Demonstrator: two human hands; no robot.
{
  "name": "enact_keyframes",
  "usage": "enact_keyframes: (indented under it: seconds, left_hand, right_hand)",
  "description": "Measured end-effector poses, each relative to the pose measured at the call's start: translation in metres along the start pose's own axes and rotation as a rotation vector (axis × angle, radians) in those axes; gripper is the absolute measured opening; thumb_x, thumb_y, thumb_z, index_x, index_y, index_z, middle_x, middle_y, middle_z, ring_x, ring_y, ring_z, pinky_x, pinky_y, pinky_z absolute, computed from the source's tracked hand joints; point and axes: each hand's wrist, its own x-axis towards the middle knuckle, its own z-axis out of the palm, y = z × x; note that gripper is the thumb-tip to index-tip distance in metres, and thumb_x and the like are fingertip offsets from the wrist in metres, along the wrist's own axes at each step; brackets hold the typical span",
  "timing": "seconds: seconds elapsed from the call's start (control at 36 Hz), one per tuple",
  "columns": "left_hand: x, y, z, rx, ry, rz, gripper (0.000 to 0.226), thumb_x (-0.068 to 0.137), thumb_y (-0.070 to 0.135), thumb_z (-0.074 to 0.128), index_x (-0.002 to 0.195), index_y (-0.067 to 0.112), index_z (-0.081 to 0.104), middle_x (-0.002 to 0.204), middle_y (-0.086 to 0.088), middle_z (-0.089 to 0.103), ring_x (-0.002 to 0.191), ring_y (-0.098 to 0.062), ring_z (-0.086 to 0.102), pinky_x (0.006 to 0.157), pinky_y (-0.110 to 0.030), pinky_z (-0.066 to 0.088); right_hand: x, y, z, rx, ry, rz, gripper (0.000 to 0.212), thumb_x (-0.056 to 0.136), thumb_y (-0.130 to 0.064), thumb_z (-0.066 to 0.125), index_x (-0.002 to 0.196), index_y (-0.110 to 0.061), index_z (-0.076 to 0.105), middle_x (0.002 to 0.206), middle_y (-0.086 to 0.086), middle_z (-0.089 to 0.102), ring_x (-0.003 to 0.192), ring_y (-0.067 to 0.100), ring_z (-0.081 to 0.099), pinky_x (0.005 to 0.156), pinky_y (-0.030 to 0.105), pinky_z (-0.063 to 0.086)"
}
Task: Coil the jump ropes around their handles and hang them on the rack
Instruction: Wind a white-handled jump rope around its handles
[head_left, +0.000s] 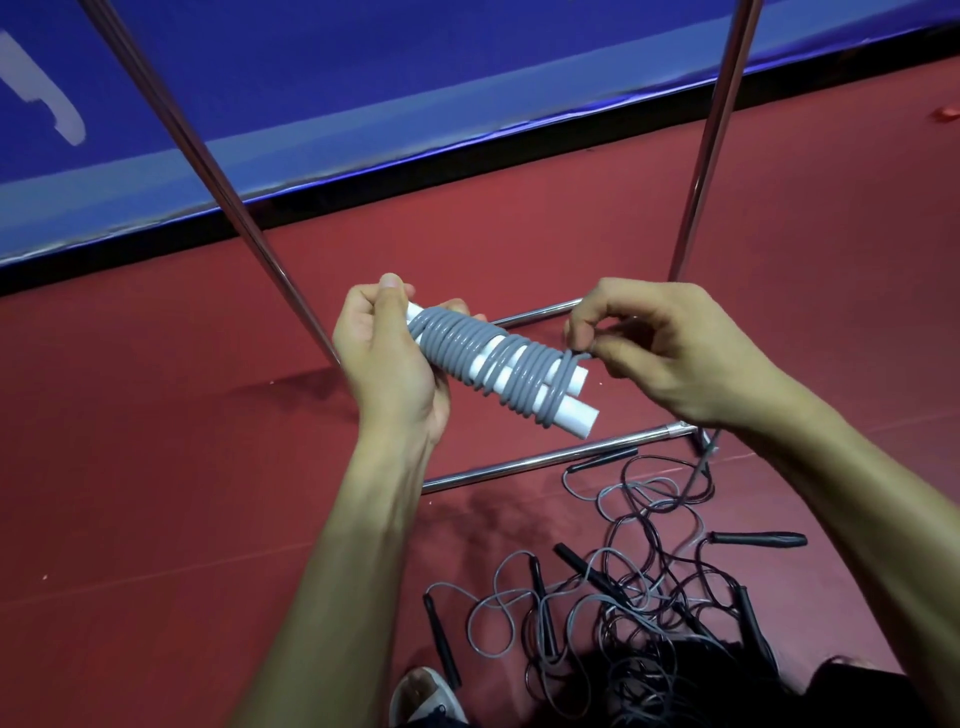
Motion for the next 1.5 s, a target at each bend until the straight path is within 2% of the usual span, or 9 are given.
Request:
enact_keyframes:
  seconds: [0.14,0.22,0.33,0.42,0.53,0.72,0.94,1.19,1.5]
  left_hand:
    - [0.002,-0.001,-0.003,-0.002,0.010,0.003,0.024,0.103,0.012,0.042,0.080,0.009,0.042,0.071,-0.012,0.039,0.048,-0.021,0.058,0.050,-0.032,0.053]
    - [0.003,-0.002,-0.003,0.000,0.018,0.010,0.024,0.103,0.011,0.042,0.079,0.009,0.042,0.069,-0.011,0.040,0.049,-0.021,0.058,0.051,-0.033,0.053]
    - [0.004,-0.002,-0.004,0.013,0.027,0.012,0.023,0.103,0.012,0.042,0.081,0.009,0.042,0.059,-0.009,0.044,0.049,-0.022,0.059,0.050,-0.034,0.053]
    - [0.005,-0.002,-0.005,0.014,0.051,0.018,0.022,0.103,0.011,0.042,0.081,0.009,0.042,0.059,-0.010,0.045,0.049,-0.022,0.060,0.049,-0.034,0.053]
    - [0.005,-0.003,-0.006,0.026,0.070,0.030,0.022,0.103,0.011,0.042,0.082,0.009,0.042,0.064,-0.009,0.042,0.049,-0.021,0.060,0.049,-0.034,0.053]
    - [0.002,-0.004,-0.003,0.041,0.025,0.038,0.024,0.103,0.011,0.041,0.079,0.009,0.041,0.063,-0.008,0.040,0.048,-0.021,0.059,0.048,-0.035,0.053]
    - [0.002,-0.006,-0.002,0.026,0.084,0.037,0.021,0.103,0.011,0.042,0.082,0.009,0.042,0.071,-0.012,0.041,0.049,-0.021,0.060,0.049,-0.034,0.053]
    - [0.000,-0.007,-0.001,0.048,0.072,0.055,0.023,0.103,0.011,0.042,0.081,0.009,0.042,0.063,-0.009,0.041,0.048,-0.022,0.060,0.050,-0.035,0.053]
    - [0.001,-0.010,-0.001,0.035,0.109,0.050,0.023,0.103,0.011,0.042,0.079,0.009,0.042,0.073,-0.016,0.041,0.047,-0.023,0.060,0.051,-0.037,0.053]
  right_hand:
    - [0.000,0.004,0.002,0.012,0.068,-0.016,0.033,0.079,0.002,0.052,0.075,-0.030,0.061,0.072,0.005,0.066,0.068,0.024,0.061,0.064,0.033,0.047]
    - [-0.001,0.002,0.004,0.017,0.122,0.018,0.027,0.078,-0.001,0.052,0.071,-0.025,0.062,0.068,0.017,0.062,0.060,0.038,0.052,0.055,0.039,0.039]
    - [-0.003,-0.002,0.006,0.052,0.061,0.047,0.006,0.078,-0.019,0.061,0.076,-0.014,0.060,0.068,0.010,0.060,0.060,0.033,0.050,0.055,0.040,0.039]
    - [-0.004,-0.005,0.006,-0.037,0.032,0.024,0.036,0.073,-0.051,0.066,0.079,-0.017,0.059,0.070,0.006,0.059,0.060,0.032,0.045,0.054,0.039,0.038]
    - [-0.003,-0.006,0.007,-0.179,0.053,0.021,0.042,0.069,-0.064,0.066,0.074,-0.023,0.056,0.062,-0.004,0.053,0.051,0.016,0.036,0.050,0.034,0.035]
    - [-0.001,-0.004,0.004,-0.051,-0.012,0.043,0.040,0.068,-0.046,0.080,0.076,-0.018,0.053,0.060,-0.014,0.049,0.053,0.004,0.039,0.052,0.013,0.028]
    - [-0.001,0.003,0.004,0.002,-0.044,0.036,0.030,0.080,-0.043,0.070,0.089,-0.023,0.050,0.069,0.003,0.050,0.058,0.005,0.035,0.054,0.018,0.031]
    - [-0.002,0.002,-0.002,-0.024,-0.081,0.061,0.024,0.082,-0.034,0.074,0.080,-0.017,0.057,0.060,-0.005,0.052,0.050,0.008,0.035,0.051,0.022,0.027]
    - [0.000,0.001,-0.003,-0.051,0.061,-0.052,0.007,0.080,-0.014,0.075,0.076,-0.015,0.068,0.077,-0.006,0.066,0.071,0.010,0.062,0.068,0.017,0.045]
